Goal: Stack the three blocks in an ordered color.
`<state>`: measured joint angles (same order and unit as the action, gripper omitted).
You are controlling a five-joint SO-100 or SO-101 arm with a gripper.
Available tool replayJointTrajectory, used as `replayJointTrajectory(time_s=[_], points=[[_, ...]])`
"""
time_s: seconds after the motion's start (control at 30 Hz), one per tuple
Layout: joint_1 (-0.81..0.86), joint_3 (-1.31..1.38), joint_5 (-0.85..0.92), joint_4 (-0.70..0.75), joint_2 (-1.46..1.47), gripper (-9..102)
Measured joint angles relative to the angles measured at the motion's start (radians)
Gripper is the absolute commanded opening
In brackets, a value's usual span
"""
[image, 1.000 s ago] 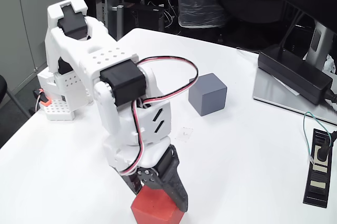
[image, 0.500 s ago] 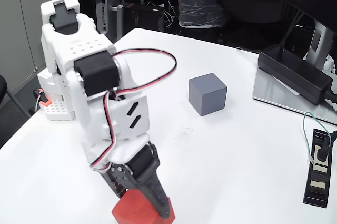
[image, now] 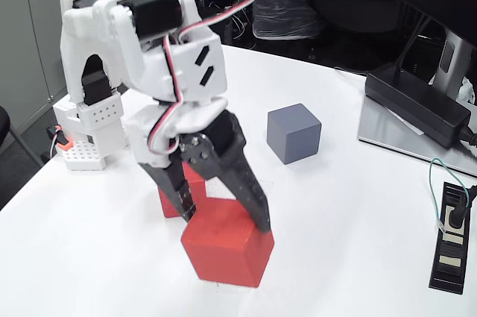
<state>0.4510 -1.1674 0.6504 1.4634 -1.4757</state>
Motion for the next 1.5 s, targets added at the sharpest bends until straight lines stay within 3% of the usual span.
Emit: replayJointTrajectory(time_s=[0.23,0.67,1.37,1.5], points=[[-0.100,-0.066,0.034,0.112,-0.206,18],[-0.308,-0.531,0.091,0.118,-0.669,18],[-0.316,-0.899,0.186,0.118,-0.865,17],[-0.250,-0.931,0.190,0.118,-0.867,17]])
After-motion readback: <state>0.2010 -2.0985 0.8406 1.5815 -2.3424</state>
